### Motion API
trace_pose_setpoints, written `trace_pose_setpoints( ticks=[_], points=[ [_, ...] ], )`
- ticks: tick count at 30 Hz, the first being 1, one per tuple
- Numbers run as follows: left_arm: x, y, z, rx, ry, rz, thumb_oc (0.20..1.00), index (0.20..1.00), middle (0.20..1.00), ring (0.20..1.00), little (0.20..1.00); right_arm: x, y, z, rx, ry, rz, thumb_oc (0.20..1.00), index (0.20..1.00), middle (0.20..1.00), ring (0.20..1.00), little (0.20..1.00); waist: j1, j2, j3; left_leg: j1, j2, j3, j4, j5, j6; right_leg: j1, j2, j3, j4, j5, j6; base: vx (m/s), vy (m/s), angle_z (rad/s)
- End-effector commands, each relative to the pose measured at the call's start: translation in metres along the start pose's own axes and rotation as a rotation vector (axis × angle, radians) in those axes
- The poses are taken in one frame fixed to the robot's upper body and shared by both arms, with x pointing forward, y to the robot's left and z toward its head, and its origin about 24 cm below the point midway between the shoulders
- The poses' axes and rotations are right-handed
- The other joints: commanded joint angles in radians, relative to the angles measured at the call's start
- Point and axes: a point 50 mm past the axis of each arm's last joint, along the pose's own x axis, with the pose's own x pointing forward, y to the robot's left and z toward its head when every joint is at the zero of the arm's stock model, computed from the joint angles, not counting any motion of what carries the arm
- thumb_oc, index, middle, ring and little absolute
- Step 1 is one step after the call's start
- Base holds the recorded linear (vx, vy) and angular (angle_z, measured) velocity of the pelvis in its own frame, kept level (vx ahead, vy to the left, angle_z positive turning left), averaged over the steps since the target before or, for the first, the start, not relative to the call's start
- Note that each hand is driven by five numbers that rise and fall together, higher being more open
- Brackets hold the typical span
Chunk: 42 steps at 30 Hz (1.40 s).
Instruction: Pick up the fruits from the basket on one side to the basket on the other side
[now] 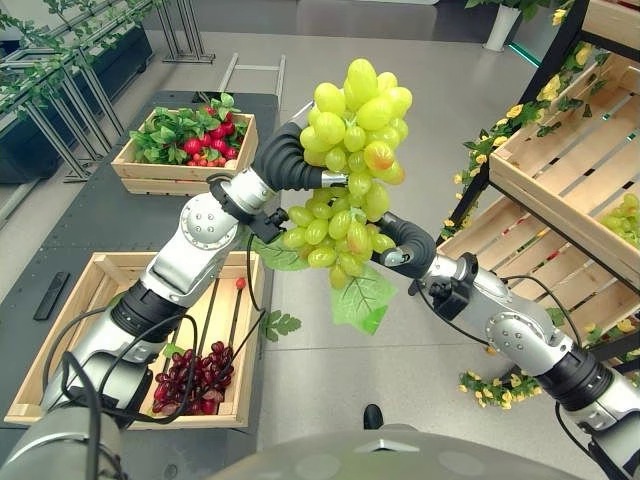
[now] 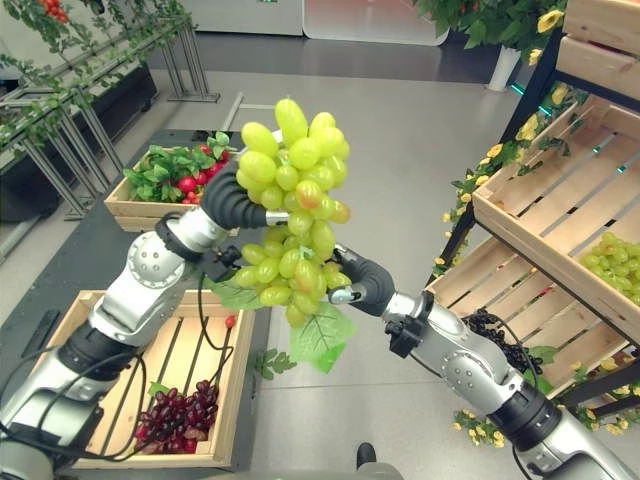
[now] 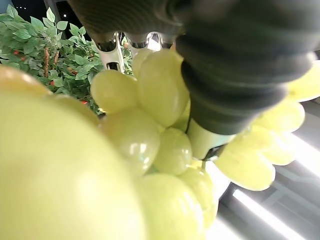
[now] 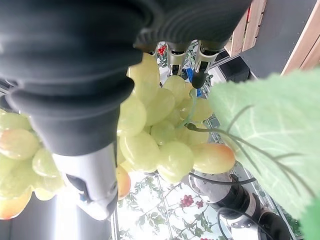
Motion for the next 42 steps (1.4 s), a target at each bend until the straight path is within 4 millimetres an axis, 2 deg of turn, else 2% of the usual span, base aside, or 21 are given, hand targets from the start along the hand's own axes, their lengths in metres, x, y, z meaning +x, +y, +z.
trace_pose_setpoints(
  ticks=[1, 9, 11, 12, 13, 42],
  points=[
    [0.005, 0.015, 0.016, 0.064, -0.104, 0.076, 0.200, 0.200, 0.200, 0.200, 0.200, 0.032, 0.034, 0.030, -0.035, -0.126, 0.225, 1.000, 1.000, 1.000, 1.000, 1.000, -0.015, -0.023, 0.005, -0.037, -0.036, -0.037, 0.042, -0.014, 0.043, 0.048, -0.027, -0.017, 0.084, -0.090, 0.072, 0.00, 0.000, 0.00],
    [0.006, 0.014, 0.015, 0.047, -0.110, 0.087, 0.200, 0.200, 0.200, 0.200, 0.200, 0.043, 0.042, 0.030, -0.011, -0.147, 0.266, 1.000, 1.000, 1.000, 1.000, 1.000, -0.013, -0.020, 0.006, -0.037, -0.034, -0.039, 0.043, -0.013, 0.042, 0.049, -0.023, -0.016, 0.085, -0.094, 0.068, 0.00, 0.000, 0.00],
    [0.005, 0.015, 0.014, 0.043, -0.106, 0.100, 0.200, 0.200, 0.200, 0.200, 0.200, 0.044, 0.044, 0.031, -0.008, -0.156, 0.276, 0.555, 0.555, 0.555, 0.555, 0.555, -0.013, -0.020, 0.006, -0.036, -0.033, -0.039, 0.043, -0.013, 0.042, 0.049, -0.023, -0.017, 0.085, -0.095, 0.068, 0.00, 0.000, 0.00],
    [0.004, 0.016, 0.013, 0.045, -0.102, 0.104, 0.200, 0.200, 0.200, 0.200, 0.200, 0.045, 0.044, 0.032, -0.009, -0.157, 0.280, 0.250, 0.250, 0.250, 0.250, 0.250, -0.013, -0.020, 0.007, -0.037, -0.032, -0.039, 0.043, -0.013, 0.041, 0.050, -0.023, -0.018, 0.085, -0.095, 0.067, 0.00, 0.000, 0.00],
    [0.004, 0.016, 0.013, 0.049, -0.098, 0.105, 0.200, 0.200, 0.200, 0.200, 0.200, 0.045, 0.045, 0.032, -0.011, -0.158, 0.282, 0.200, 0.200, 0.200, 0.200, 0.200, -0.013, -0.019, 0.008, -0.037, -0.031, -0.039, 0.043, -0.012, 0.041, 0.050, -0.023, -0.018, 0.085, -0.095, 0.067, 0.00, 0.000, 0.00],
    [-0.005, 0.023, 0.008, 0.121, -0.068, 0.174, 0.200, 0.200, 0.200, 0.200, 0.200, 0.036, 0.040, 0.035, -0.020, -0.205, 0.233, 0.200, 0.200, 0.200, 0.200, 0.200, -0.018, -0.016, 0.013, -0.032, -0.029, -0.037, 0.048, -0.016, 0.042, 0.052, -0.022, -0.014, 0.089, -0.098, 0.067, 0.00, 0.000, 0.00]
  ],
)
